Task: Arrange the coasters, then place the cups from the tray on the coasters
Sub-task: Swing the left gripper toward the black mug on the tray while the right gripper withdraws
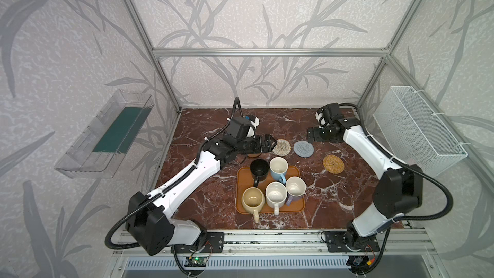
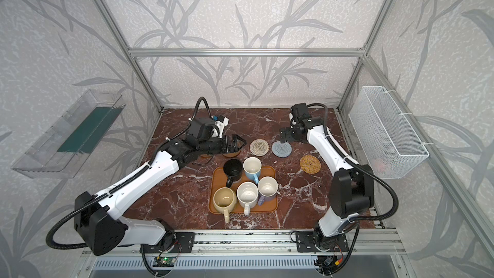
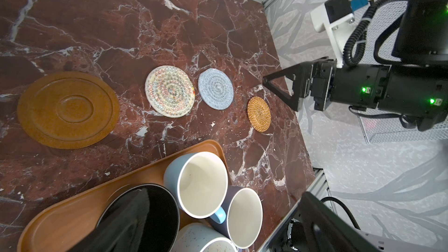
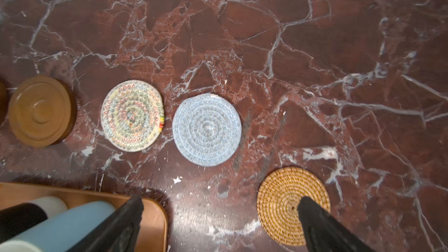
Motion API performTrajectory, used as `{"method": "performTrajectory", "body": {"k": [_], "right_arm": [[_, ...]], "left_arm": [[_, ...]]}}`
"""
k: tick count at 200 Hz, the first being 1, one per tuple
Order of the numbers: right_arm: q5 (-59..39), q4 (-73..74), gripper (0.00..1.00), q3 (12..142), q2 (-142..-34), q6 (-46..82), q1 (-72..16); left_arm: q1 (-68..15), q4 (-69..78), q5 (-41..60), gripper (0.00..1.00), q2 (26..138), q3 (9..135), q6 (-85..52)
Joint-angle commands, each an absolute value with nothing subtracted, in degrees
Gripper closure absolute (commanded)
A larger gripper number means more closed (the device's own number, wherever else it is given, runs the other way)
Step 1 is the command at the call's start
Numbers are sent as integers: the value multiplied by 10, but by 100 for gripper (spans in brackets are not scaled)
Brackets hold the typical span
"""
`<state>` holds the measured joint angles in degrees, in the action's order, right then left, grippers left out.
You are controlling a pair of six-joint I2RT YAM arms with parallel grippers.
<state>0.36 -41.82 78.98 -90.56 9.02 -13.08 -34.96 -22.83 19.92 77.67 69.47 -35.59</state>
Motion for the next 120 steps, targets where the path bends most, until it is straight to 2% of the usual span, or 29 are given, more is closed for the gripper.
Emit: {"method": "performTrajectory", "body": {"k": [1, 46, 93, 120], "right_arm": [[-3, -391, 1, 727, -839, 104, -132], [-16, -384, 1, 619, -736, 133, -128], [-29, -366, 1, 529, -710, 163, -89], [-3, -352, 2, 504, -713, 163, -76]], "left_arm": [[-371, -241, 181, 1, 761, 718, -352], [-430, -264, 151, 1, 784, 756, -330], [-479, -241, 133, 1, 826, 776, -335], [-497, -234, 125, 1, 852, 791, -338]]}}
